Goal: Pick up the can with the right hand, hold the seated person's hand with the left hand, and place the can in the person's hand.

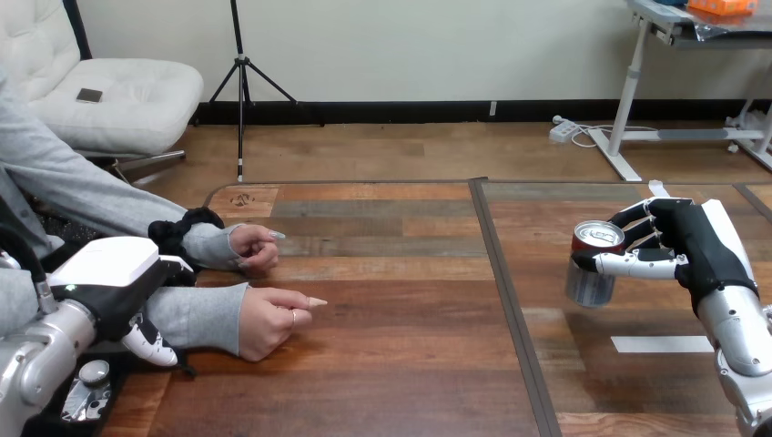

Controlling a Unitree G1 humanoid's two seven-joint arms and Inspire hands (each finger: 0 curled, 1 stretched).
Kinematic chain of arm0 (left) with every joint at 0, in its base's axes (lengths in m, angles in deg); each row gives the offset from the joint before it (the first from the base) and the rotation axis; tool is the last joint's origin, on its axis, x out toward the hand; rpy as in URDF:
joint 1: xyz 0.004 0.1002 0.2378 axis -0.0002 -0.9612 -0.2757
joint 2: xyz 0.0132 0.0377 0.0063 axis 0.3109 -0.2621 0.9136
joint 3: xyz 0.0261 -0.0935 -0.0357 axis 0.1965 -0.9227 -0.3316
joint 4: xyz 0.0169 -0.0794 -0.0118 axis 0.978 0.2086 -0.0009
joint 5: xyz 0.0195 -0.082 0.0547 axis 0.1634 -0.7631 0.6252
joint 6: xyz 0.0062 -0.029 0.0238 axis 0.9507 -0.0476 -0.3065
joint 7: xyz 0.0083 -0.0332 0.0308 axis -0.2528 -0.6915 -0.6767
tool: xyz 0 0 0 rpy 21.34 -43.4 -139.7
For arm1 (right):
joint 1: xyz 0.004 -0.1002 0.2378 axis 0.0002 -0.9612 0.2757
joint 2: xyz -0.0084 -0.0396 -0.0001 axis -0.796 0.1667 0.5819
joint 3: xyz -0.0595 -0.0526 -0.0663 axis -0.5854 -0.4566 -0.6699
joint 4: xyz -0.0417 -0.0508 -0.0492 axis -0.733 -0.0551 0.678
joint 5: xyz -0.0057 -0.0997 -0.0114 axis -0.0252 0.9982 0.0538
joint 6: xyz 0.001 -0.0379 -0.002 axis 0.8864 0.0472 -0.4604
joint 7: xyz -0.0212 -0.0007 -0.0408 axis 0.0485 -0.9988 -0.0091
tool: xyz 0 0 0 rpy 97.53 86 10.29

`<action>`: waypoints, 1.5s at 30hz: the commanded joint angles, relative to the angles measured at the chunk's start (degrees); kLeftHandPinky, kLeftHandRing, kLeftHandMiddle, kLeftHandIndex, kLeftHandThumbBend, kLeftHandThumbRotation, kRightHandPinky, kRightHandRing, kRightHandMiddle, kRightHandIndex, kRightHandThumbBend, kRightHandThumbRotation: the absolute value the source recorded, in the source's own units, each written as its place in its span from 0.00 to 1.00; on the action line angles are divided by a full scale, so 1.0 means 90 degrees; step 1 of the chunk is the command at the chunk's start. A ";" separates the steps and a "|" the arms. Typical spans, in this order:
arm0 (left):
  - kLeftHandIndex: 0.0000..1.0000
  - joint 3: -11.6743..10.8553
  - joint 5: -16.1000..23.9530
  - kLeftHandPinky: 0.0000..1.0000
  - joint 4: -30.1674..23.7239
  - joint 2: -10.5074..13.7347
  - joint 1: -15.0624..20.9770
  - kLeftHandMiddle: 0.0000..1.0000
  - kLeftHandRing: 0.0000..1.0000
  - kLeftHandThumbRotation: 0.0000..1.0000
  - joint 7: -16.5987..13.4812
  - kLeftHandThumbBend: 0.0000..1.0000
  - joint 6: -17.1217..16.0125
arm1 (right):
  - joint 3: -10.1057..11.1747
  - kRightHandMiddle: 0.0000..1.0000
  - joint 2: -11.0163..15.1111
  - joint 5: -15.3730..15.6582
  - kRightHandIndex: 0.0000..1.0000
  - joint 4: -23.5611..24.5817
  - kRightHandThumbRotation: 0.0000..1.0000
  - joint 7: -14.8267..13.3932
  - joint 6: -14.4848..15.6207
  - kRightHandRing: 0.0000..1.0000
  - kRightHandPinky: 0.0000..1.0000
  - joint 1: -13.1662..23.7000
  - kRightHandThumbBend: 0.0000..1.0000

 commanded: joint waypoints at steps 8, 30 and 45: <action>0.67 0.0087 -0.0113 0.51 0.0206 -0.0087 0.0270 0.65 0.62 0.00 -0.0016 0.96 -0.0005 | 0.0139 0.42 0.0086 -0.0176 0.45 0.0375 0.00 -0.0088 -0.0216 0.37 0.33 0.0424 0.78; 0.54 0.0085 -0.0242 0.40 0.0358 -0.0135 0.0291 0.54 0.47 0.00 -0.0180 0.91 -0.0183 | 0.0106 0.42 0.0118 -0.0143 0.45 0.0414 0.00 -0.0140 -0.0290 0.37 0.33 0.0379 0.78; 0.50 0.0095 -0.0237 0.36 0.0377 -0.0140 0.0293 0.49 0.43 0.00 -0.0314 0.89 -0.0271 | 0.0176 0.42 0.0092 -0.0237 0.45 0.0392 0.00 -0.0062 -0.0304 0.37 0.34 0.0379 0.78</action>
